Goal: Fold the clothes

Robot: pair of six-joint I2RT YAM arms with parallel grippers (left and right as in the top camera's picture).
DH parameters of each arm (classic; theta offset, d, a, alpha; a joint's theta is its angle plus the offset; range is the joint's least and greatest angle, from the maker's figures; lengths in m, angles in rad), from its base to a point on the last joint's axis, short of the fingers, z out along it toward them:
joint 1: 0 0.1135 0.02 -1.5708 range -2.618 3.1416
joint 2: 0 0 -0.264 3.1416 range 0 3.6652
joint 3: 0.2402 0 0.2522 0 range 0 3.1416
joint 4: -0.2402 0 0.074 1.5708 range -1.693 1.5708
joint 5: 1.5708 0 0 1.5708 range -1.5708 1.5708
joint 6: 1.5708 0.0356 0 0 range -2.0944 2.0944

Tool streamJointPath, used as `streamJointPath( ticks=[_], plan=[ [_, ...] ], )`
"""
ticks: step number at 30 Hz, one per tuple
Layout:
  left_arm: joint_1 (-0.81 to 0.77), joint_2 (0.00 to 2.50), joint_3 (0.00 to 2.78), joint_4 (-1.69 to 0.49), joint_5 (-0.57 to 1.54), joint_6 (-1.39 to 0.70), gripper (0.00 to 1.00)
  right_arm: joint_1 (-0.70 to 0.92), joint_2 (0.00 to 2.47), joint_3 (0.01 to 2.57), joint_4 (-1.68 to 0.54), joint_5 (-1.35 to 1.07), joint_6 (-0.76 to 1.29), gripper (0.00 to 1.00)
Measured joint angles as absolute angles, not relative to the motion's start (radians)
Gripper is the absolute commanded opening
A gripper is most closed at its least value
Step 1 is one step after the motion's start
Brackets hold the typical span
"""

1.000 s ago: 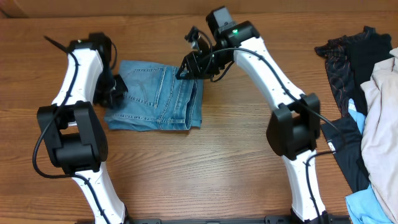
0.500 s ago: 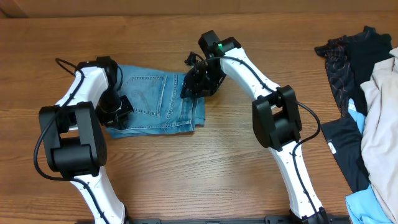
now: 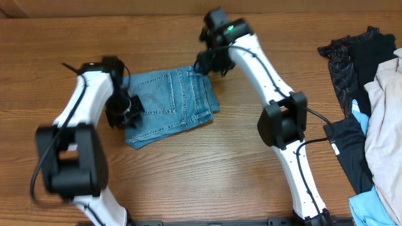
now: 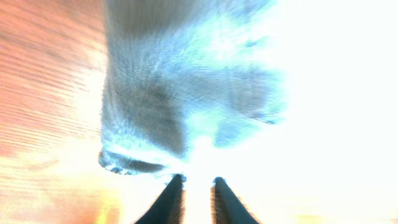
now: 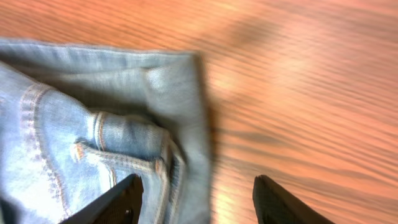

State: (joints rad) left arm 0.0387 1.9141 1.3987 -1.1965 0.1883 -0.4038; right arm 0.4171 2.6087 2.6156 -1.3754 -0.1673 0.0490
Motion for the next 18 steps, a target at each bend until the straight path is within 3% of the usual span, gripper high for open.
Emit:
streamJointPath(
  ticks=[1,5,6,8,12,18],
  plan=[
    [0.039,1.856,1.399,-1.149,0.183,-0.396,0.51,0.404,2.607,2.700,-1.436,-0.144,0.048,0.61],
    [0.039,1.670,1.409,-0.894,0.168,-0.330,0.47,0.381,2.566,2.876,-1.602,-0.125,0.049,0.55],
    [0.039,1.657,1.414,-0.862,0.168,-0.311,0.46,0.381,2.551,2.896,-1.636,-0.146,0.051,0.47],
    [0.039,1.649,1.415,-0.698,0.165,-0.257,0.47,0.386,2.525,2.912,-1.690,-0.213,0.051,0.40],
    [0.039,1.716,1.416,-0.526,0.156,-0.197,0.45,0.400,2.518,2.873,-1.694,-0.402,0.052,0.40],
    [0.041,1.932,1.439,-0.534,0.152,-0.160,0.45,0.456,2.518,2.693,-1.692,-0.530,0.052,0.40]
  ],
)
